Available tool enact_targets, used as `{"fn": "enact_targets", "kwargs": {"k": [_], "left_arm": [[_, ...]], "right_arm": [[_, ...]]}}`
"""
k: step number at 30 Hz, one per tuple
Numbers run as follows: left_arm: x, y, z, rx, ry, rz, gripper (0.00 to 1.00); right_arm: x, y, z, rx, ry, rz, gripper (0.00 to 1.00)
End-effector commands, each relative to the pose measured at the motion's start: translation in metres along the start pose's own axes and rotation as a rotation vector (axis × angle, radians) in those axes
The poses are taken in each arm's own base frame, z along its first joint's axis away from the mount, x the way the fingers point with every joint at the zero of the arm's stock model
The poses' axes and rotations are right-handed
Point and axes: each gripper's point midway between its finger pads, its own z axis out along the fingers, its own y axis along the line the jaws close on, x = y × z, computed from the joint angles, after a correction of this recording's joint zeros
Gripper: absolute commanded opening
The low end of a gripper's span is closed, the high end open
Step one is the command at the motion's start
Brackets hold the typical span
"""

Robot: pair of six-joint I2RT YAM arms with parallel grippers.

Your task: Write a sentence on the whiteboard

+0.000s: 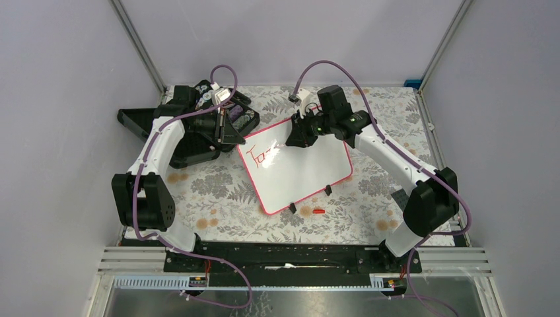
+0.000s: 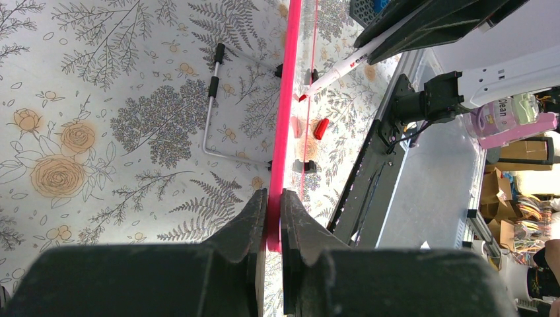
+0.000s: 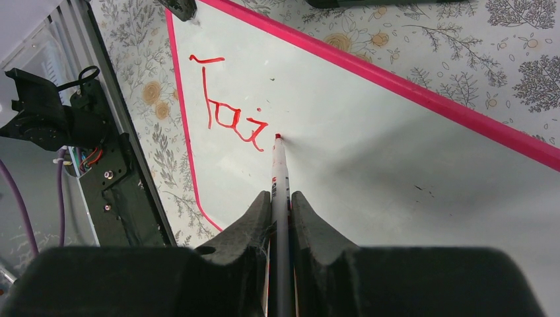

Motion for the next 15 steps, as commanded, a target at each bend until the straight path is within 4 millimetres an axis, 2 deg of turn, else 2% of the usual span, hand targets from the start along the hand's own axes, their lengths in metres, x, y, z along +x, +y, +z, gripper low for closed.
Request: {"fn": "enact_targets", "kwargs": {"k": [1,10,15], "left_arm": [[0.001,0.0,0.003,0.0,0.008,0.011,0.0],[0.001,-0.001,0.003,-0.002,0.008,0.013,0.0],[0.001,0.0,0.003,-0.001,0.008,0.011,0.0]], "right_arm": [[-0.015,0.0,0.0,0.01,-0.035,-0.037,0.0],[-0.013,-0.015,-0.015,0.051,-0.04,-0.025,0.0],[-0.016,-0.014,-0.018,0.053,-0.047,-0.029,0.0]]}}
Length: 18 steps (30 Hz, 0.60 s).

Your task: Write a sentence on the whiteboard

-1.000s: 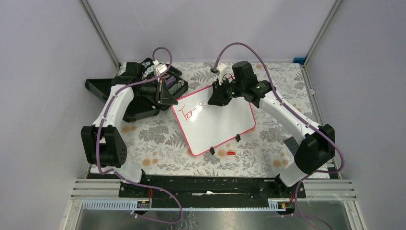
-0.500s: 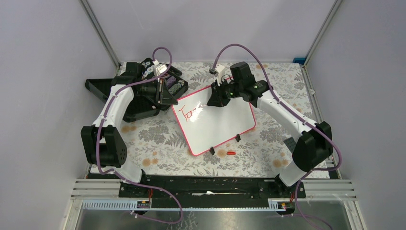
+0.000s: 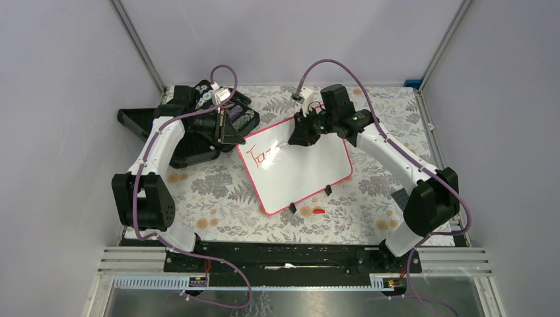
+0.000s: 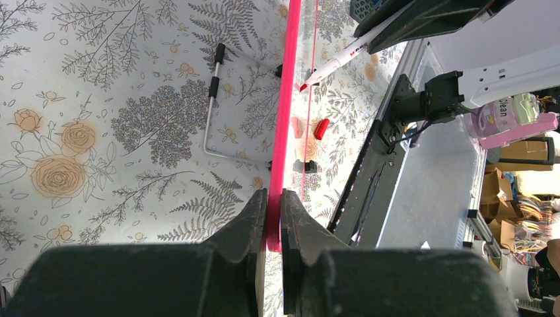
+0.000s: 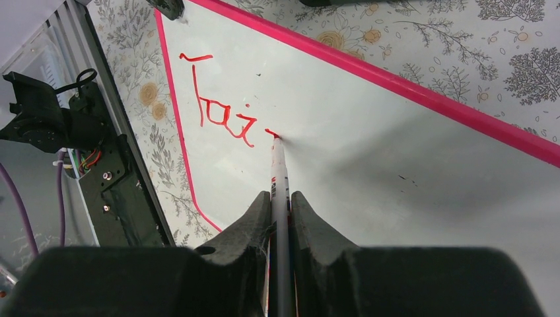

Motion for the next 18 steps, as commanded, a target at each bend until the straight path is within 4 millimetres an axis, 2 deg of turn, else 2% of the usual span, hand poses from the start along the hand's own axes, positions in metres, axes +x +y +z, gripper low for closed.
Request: {"fn": "enact_targets", "kwargs": {"k": [1,10,18], "left_arm": [[0.001,-0.001,0.003,0.0,0.007,0.012,0.0],[0.001,-0.002,0.003,0.0,0.009,0.016,0.0],[0.0,-0.003,0.002,-0.002,0.007,0.02,0.0]], "right_arm": [[-0.017,-0.004,-0.014,0.032,-0.047,-0.045,0.0],[-0.037,0.016,-0.023,-0.032,-0.097,-0.067,0.0],[-0.042,0.01,-0.014,-0.025,-0.097,-0.063,0.0]]}}
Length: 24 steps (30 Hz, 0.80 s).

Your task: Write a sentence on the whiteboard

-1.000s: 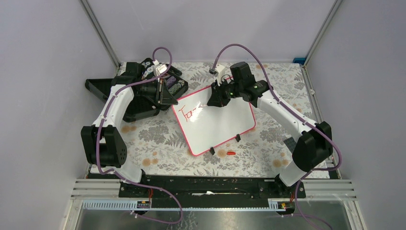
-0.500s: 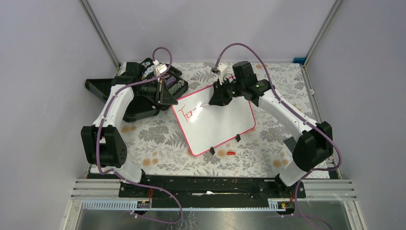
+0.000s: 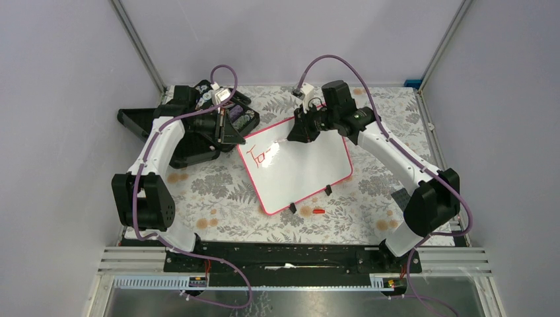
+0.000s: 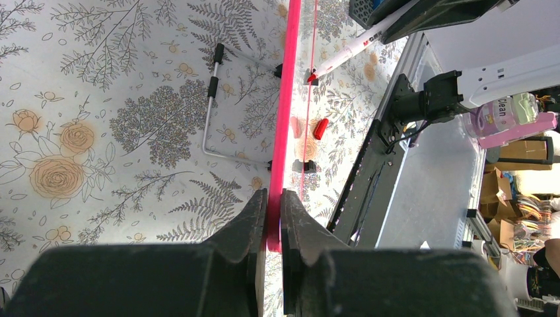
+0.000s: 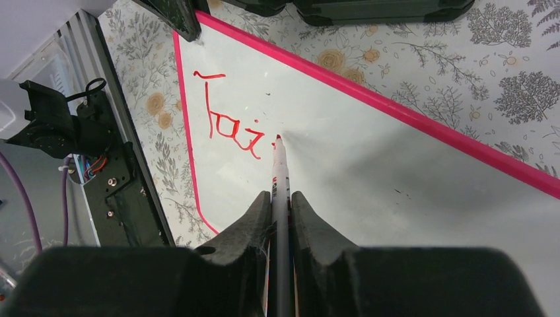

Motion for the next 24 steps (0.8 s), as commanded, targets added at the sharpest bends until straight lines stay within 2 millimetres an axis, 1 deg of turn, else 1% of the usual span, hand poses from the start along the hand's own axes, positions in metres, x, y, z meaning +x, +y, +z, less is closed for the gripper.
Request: {"fn": "enact_targets", "kwargs": {"k": [1,10,24], "left_arm": [[0.0,-0.002,0.002,-0.004,0.006,0.02,0.0],[0.002,-0.001,0.003,-0.004,0.01,0.013,0.0],[0.001,0.0,0.003,-0.009,0.01,0.016,0.0]], "right_arm": [[-0.028,0.004,-0.007,-0.006,-0.067,-0.047,0.0],[-0.023,-0.005,0.001,0.01,-0.049,-0.053,0.0],[-0.009,-0.004,0.0,0.014,-0.026,-0.046,0.0]]}}
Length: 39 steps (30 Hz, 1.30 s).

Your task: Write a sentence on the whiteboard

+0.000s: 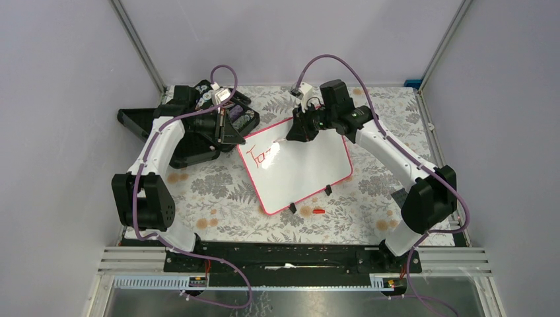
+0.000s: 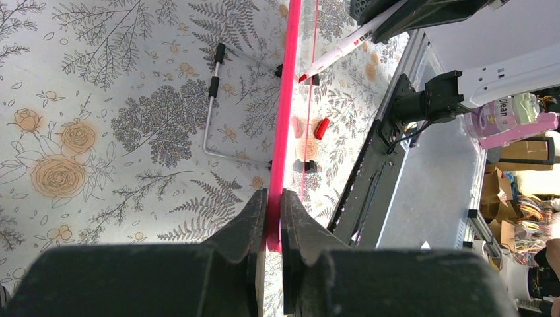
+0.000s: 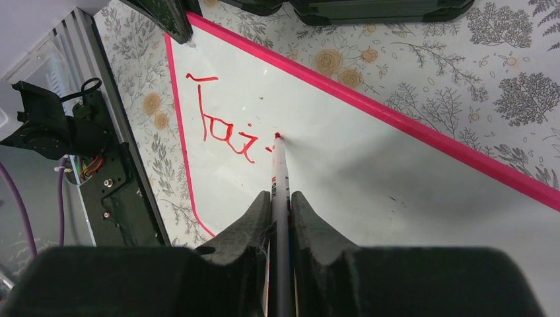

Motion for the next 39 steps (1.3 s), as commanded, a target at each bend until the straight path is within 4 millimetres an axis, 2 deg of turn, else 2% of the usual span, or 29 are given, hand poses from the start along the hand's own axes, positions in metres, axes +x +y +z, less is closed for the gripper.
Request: {"fn": "enact_targets", "kwargs": {"k": [1,15,23,30,39], "left_arm": [[0.001,0.0,0.003,-0.007,0.01,0.017,0.0],[0.001,-0.001,0.002,-0.009,0.009,0.019,0.0],[0.001,-0.001,0.002,-0.008,0.009,0.018,0.0],[0.001,-0.002,0.002,-0.009,0.007,0.021,0.0],[0.001,-0.003,0.002,-0.009,0.006,0.02,0.0]], "right_arm": [[-0.005,0.001,-0.005,0.01,-0.028,-0.041,0.0],[0.02,0.01,-0.006,-0.003,0.012,-0.026,0.0],[0.027,0.014,-0.009,-0.006,0.019,-0.029,0.0],[0.022,0.01,-0.015,0.025,0.016,-0.048,0.0],[0.0,0.005,-0.022,0.045,-0.02,-0.067,0.0]]}}
